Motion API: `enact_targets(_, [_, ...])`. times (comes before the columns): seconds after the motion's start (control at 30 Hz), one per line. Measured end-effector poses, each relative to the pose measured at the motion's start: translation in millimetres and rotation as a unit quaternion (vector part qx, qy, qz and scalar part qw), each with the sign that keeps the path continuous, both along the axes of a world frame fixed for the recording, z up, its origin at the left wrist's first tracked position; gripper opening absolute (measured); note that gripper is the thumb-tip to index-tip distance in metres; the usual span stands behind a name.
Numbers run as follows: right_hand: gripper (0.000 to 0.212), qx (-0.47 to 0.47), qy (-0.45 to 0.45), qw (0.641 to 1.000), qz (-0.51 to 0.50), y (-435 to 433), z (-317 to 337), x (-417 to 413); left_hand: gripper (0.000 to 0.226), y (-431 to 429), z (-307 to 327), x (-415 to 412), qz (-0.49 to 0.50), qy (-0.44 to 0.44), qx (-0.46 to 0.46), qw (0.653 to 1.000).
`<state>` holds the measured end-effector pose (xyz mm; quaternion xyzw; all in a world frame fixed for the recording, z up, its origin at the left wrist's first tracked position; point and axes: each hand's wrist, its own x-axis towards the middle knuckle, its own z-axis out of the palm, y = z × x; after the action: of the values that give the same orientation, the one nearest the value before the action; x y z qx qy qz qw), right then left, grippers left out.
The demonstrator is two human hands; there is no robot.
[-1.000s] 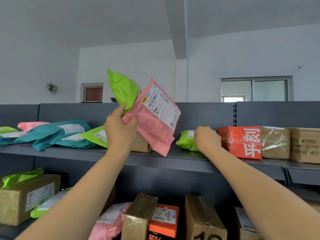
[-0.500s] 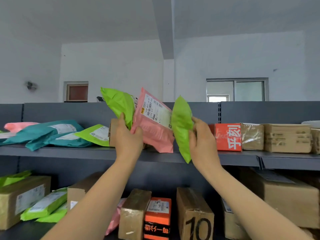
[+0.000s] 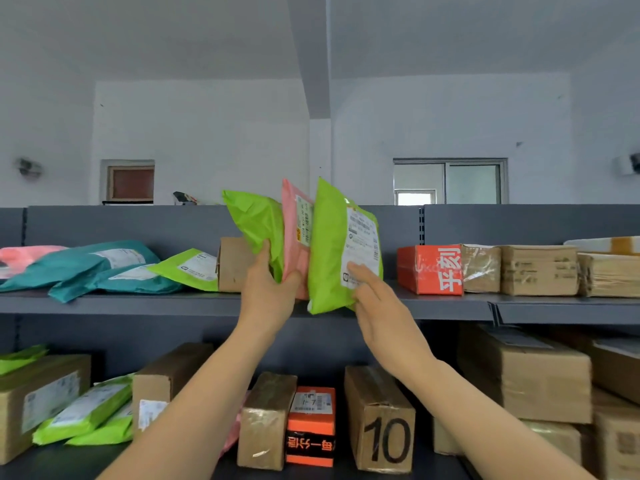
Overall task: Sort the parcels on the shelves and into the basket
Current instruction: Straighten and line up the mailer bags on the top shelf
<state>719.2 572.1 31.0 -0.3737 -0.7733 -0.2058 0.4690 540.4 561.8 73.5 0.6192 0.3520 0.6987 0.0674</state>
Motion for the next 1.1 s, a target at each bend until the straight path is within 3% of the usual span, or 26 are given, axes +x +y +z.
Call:
enact_targets(0.13, [0.033, -0.023, 0.173, 0.983, 0.053, -6.5, 15.5, 4.9, 0.020, -1.8, 15.1, 15.5, -0.052, 0.087, 0.000, 0.995])
enact_targets(0.2, [0.015, -0.029, 0.219, 0.973, 0.071, -6.6, 23.9, 13.0, 0.018, 2.6, 27.3, 27.2, -0.058, 0.122, 0.003, 0.991])
enact_targets(0.23, [0.019, -0.035, 0.227, 0.970, 0.079, -5.9, 27.5, 17.2, 0.022, 3.6, 32.6, 33.6, -0.062, 0.126, 0.005, 0.990])
enact_targets(0.3, [0.031, -0.033, 0.235, 0.968, 0.083, -3.7, 33.0, 25.3, 0.028, 8.5, 38.9, 47.0, -0.087, 0.103, -0.008, 0.991])
enact_targets(0.4, [0.031, -0.044, 0.243, 0.966, 0.081, -0.1, 39.9, 34.9, 0.028, 20.7, 45.3, 60.2, -0.143, 0.039, -0.046, 0.988])
enact_targets(0.57, [0.006, -0.096, 0.224, 0.969, 0.035, 24.9, 54.5, 47.8, 0.014, 53.0, 58.7, 64.8, -0.191, -0.091, -0.200, 0.957])
enact_targets(0.63, [0.002, -0.119, 0.202, 0.972, 0.008, 33.8, 59.6, 49.1, 0.023, 70.6, 58.0, 60.2, -0.140, -0.085, -0.229, 0.959])
enact_targets(0.7, [0.016, -0.135, 0.155, 0.979, -0.015, 38.8, 62.6, 46.3, 0.054, 84.5, 54.1, 52.3, -0.052, -0.052, -0.216, 0.974])
enact_targets(0.77, [0.035, -0.134, 0.088, 0.986, -0.050, 47.0, 61.6, 46.1, 0.069, 91.1, 47.3, 50.2, 0.056, 0.010, -0.184, 0.981])
enact_targets(0.93, [0.055, -0.129, -0.011, 0.985, -0.111, 60.8, 56.1, 53.9, 0.054, 95.8, 28.4, 54.0, 0.248, 0.147, -0.071, 0.955])
enact_targets(1.0, [0.052, -0.113, 0.008, 0.991, -0.078, 60.1, 55.6, 62.0, 0.050, 94.8, 26.6, 59.9, 0.291, 0.152, -0.029, 0.944])
enact_targets(1.1, [0.043, 0.018, 0.093, 0.991, -0.091, 56.1, 60.1, 82.8, 0.046, 85.2, 25.9, 76.0, 0.354, 0.155, 0.091, 0.918])
